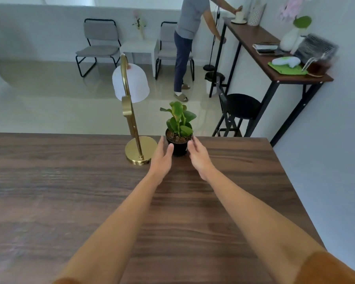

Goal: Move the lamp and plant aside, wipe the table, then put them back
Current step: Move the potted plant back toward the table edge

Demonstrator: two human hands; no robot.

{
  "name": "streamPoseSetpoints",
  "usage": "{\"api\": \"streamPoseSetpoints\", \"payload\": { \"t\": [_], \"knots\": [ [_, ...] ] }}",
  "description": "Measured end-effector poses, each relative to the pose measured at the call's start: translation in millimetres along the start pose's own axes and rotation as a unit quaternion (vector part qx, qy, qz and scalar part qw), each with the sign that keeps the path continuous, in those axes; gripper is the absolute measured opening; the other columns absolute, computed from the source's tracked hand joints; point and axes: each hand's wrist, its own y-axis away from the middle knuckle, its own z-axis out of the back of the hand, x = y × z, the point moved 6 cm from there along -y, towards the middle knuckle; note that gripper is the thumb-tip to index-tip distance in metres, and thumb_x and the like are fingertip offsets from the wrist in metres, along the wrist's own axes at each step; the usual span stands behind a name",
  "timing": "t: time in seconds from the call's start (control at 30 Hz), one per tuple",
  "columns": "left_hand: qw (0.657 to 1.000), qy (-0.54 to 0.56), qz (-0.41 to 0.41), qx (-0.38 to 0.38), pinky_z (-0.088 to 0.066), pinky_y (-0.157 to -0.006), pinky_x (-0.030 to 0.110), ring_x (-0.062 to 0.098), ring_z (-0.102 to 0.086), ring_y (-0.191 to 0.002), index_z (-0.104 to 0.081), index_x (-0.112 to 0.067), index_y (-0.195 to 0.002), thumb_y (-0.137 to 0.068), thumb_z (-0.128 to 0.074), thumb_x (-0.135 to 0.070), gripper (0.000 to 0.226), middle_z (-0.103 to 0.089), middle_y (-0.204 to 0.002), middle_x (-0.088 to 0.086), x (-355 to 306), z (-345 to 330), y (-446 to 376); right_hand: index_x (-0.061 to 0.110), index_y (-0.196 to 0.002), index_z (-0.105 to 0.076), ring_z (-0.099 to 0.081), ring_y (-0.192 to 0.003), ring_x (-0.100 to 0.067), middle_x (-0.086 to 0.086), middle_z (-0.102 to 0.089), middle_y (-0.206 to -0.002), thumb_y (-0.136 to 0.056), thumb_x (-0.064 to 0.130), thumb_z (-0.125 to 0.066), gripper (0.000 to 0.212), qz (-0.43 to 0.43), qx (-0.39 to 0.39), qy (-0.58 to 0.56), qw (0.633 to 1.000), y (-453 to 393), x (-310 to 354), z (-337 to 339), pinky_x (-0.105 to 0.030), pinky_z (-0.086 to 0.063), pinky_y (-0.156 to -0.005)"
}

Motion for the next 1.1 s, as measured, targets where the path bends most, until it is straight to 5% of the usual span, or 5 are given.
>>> {"api": "streamPoseSetpoints", "payload": {
  "t": [0.13, 0.27, 0.47, 0.73, 1.1],
  "knots": [
    [0.998, 0.046, -0.044, -0.026, -0.038, -0.092, 0.005, -0.016, -0.048, -0.110, -0.036, -0.023, -0.144, -0.098, -0.048, -0.022, 0.048, -0.047, -0.133, -0.017, 2, -2, -12, 0.035, -0.144, -0.044, -0.051, -0.127, -0.003, 0.013, -0.058, -0.138, -0.088, 0.060, -0.052, 0.062, 0.047, -0.027, -0.023, 0.998, -2, -8, -3, -0.041, -0.038, -0.113],
    [0.995, 0.075, -0.056, -0.024, -0.039, -0.095, 0.010, -0.008, -0.049, -0.112, -0.040, -0.026, -0.142, -0.095, -0.054, -0.022, 0.049, -0.050, -0.128, -0.019, -2, -22, -12, 0.041, -0.141, -0.046, -0.048, -0.130, -0.001, 0.016, -0.057, -0.138, -0.093, 0.050, -0.052, 0.049, 0.061, -0.044, -0.066, 0.995, 0, -5, 16, -0.044, -0.036, -0.115],
    [0.993, 0.074, -0.088, 0.030, -0.038, -0.092, 0.004, -0.027, -0.048, -0.098, -0.045, -0.025, -0.140, -0.093, -0.058, -0.023, 0.049, -0.055, -0.127, -0.017, -30, -96, -21, 0.035, -0.144, -0.044, -0.048, -0.133, -0.009, 0.010, -0.056, -0.141, -0.099, 0.034, -0.051, 0.046, 0.064, -0.089, -0.113, 0.988, 11, -1, 97, -0.044, -0.038, -0.113],
    [0.986, 0.120, -0.068, 0.096, -0.041, -0.107, 0.030, -0.003, -0.054, -0.114, -0.048, -0.022, -0.139, -0.090, -0.062, -0.023, 0.051, -0.058, -0.133, -0.004, -45, -212, -21, 0.037, -0.142, -0.047, -0.045, -0.136, -0.017, 0.004, -0.054, -0.143, -0.094, 0.034, -0.050, 0.048, 0.054, -0.147, -0.120, 0.980, 23, -11, 214, -0.049, -0.032, -0.116],
    [0.987, 0.084, -0.058, 0.122, -0.037, -0.109, 0.026, 0.008, -0.048, -0.127, -0.044, -0.022, -0.141, -0.092, -0.061, -0.021, 0.052, -0.053, -0.140, -0.002, -37, -252, -18, 0.042, -0.141, -0.046, -0.047, -0.133, -0.015, 0.002, -0.057, -0.139, -0.102, 0.028, -0.040, 0.041, 0.014, -0.142, -0.131, 0.981, 20, -38, 251, -0.039, -0.032, -0.114]
  ]
}}
